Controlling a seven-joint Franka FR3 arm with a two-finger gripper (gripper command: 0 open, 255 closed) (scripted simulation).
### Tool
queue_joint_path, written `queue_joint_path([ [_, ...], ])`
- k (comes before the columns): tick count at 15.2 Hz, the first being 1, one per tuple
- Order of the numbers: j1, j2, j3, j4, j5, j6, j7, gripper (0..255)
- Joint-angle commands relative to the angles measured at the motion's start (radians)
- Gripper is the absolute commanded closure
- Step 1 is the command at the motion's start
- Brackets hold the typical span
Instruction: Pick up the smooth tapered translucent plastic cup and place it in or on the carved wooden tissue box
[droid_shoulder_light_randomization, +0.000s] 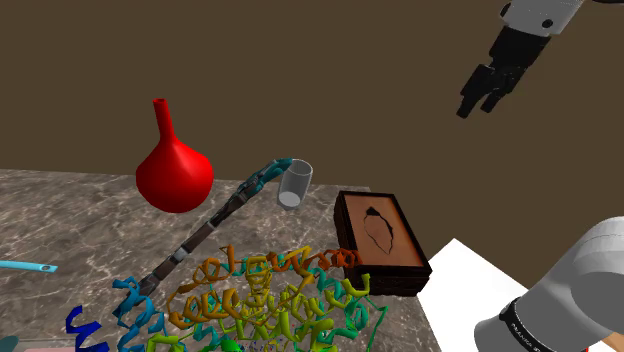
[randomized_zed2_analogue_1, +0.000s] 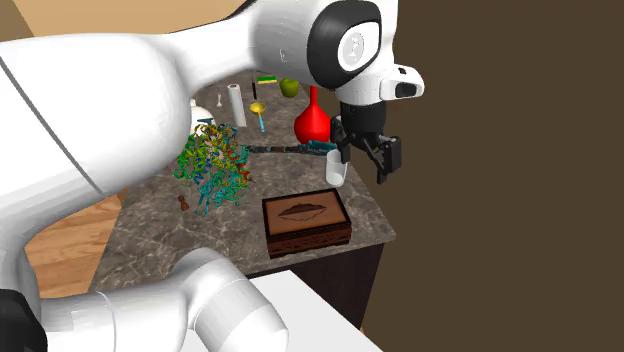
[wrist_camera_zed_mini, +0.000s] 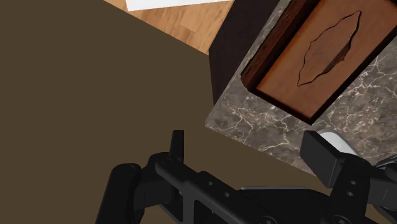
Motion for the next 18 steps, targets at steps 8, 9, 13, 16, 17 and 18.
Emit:
queue_joint_path([
  [8, 0.038, 0.172, 0.055, -0.02, 0.056, 0.181, 0.073, 0],
  [9, 0.043, 0.2, 0.063, -0.018, 0.063, 0.206, 0.082, 0],
  [13, 0.063, 0.32, 0.094, 0.002, 0.087, 0.301, 0.118, 0],
  [16, 0.076, 0.416, 0.116, 0.031, 0.1, 0.366, 0.144, 0],
  [17, 0.08, 0.449, 0.124, 0.043, 0.104, 0.387, 0.152, 0],
  [18, 0.084, 0.483, 0.131, 0.056, 0.107, 0.406, 0.161, 0],
])
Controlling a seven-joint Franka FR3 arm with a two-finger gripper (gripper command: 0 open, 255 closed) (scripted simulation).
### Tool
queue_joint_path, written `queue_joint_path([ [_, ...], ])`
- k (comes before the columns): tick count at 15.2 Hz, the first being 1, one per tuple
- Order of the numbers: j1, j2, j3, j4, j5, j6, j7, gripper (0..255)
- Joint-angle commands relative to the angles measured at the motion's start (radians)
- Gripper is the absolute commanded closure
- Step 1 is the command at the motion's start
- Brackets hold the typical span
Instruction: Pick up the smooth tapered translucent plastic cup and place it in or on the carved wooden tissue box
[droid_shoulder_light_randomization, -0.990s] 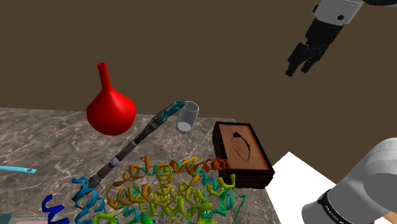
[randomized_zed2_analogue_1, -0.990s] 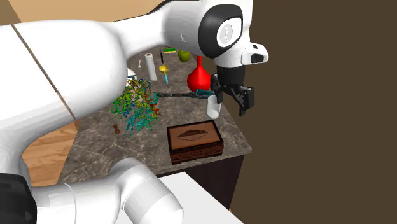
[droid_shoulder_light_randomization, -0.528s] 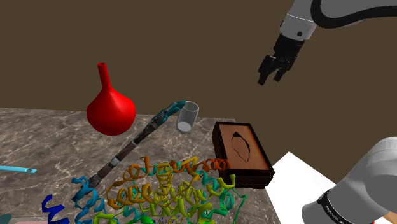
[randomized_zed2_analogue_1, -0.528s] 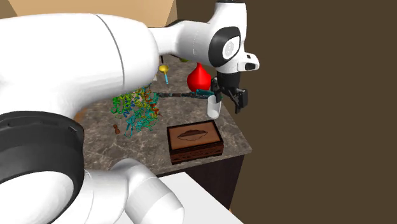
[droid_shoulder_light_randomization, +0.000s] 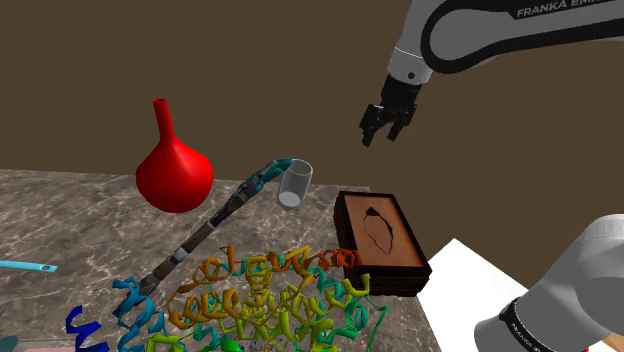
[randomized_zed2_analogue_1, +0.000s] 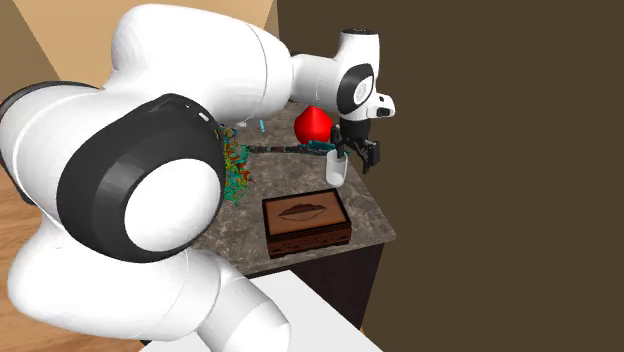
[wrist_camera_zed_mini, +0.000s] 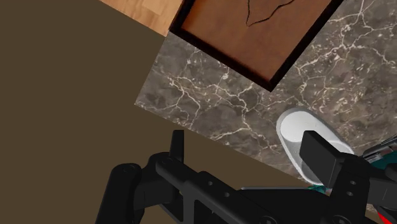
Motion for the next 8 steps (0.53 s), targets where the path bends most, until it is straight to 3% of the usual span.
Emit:
queue_joint_path([
  [1, 0.009, 0.067, 0.016, 0.029, 0.007, 0.038, 0.019, 0],
  [8, 0.037, 0.31, 0.061, 0.164, 0.009, 0.144, 0.079, 0],
])
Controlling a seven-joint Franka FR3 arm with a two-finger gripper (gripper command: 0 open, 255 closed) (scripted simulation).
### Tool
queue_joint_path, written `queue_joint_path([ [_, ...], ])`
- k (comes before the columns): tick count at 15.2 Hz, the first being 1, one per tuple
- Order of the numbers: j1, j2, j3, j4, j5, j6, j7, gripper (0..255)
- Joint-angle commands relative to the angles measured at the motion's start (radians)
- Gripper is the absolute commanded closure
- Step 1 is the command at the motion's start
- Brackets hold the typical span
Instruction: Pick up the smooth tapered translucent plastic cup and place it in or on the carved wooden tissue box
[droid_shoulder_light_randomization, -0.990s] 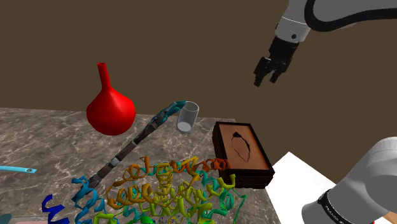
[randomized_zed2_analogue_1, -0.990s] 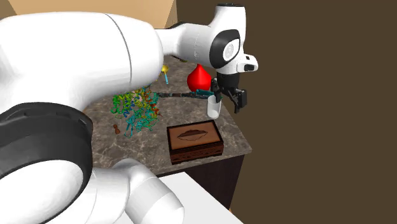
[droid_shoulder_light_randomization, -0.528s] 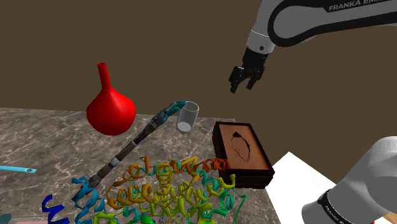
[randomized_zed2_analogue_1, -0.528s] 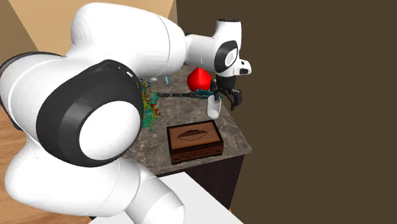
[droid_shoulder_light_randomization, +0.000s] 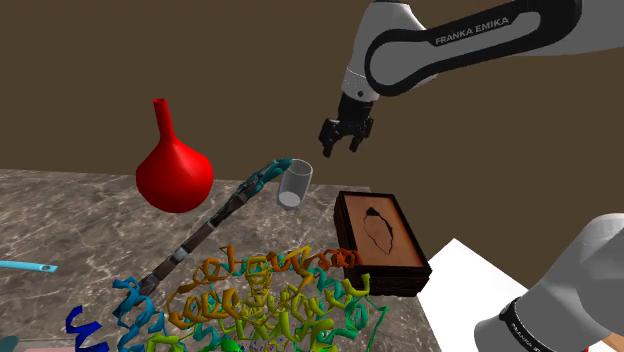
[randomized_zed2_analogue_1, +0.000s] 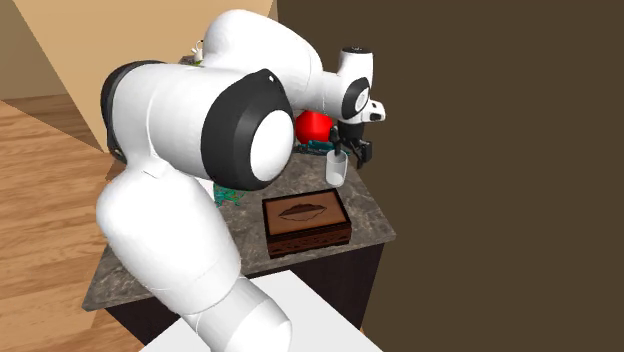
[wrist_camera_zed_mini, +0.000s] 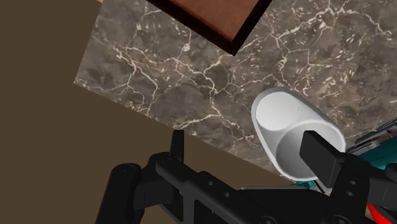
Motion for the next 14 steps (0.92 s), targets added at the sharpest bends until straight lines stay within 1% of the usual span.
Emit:
queue_joint_path([
  [1, 0.01, 0.07, 0.012, 0.044, -0.002, 0.027, 0.019, 0],
  [6, 0.034, 0.24, 0.032, 0.173, -0.017, 0.066, 0.06, 0],
  [14, 0.039, 0.297, 0.03, 0.142, -0.029, 0.153, 0.067, 0],
])
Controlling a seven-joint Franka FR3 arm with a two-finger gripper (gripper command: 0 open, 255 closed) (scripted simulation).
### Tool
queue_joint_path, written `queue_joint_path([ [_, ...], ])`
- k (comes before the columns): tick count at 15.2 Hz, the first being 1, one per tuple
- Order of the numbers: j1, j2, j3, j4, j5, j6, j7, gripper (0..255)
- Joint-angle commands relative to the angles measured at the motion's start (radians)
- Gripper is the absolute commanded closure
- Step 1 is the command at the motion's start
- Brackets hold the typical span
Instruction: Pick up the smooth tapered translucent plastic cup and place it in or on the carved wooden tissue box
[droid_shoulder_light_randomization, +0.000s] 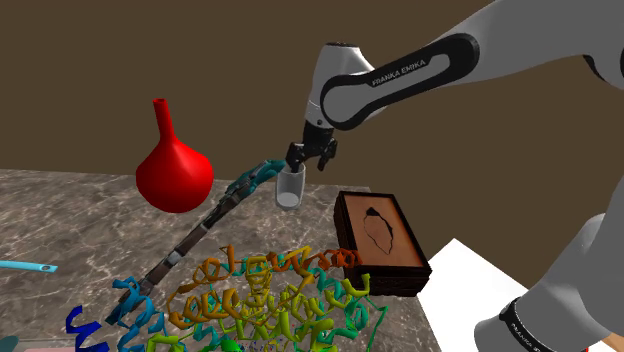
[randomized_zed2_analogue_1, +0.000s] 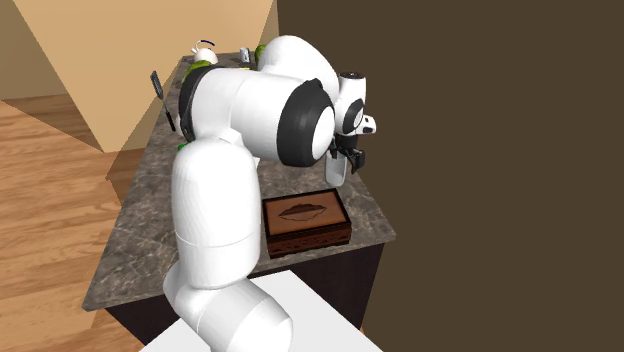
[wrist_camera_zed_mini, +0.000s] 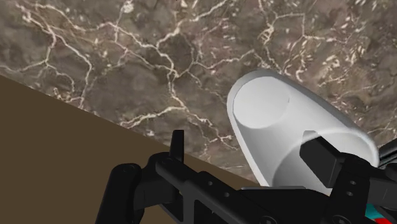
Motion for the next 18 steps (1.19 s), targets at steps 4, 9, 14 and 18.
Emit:
queue_joint_path([
  [4, 0.001, 0.007, 0.0, -0.001, -0.002, 0.009, 0.002, 0],
  [9, 0.001, 0.007, 0.0, -0.001, -0.002, 0.008, 0.002, 255],
  [14, 0.001, 0.007, 0.0, -0.001, -0.002, 0.009, 0.002, 255],
  [18, 0.001, 0.001, 0.001, 0.004, 0.0, -0.003, 0.001, 255],
])
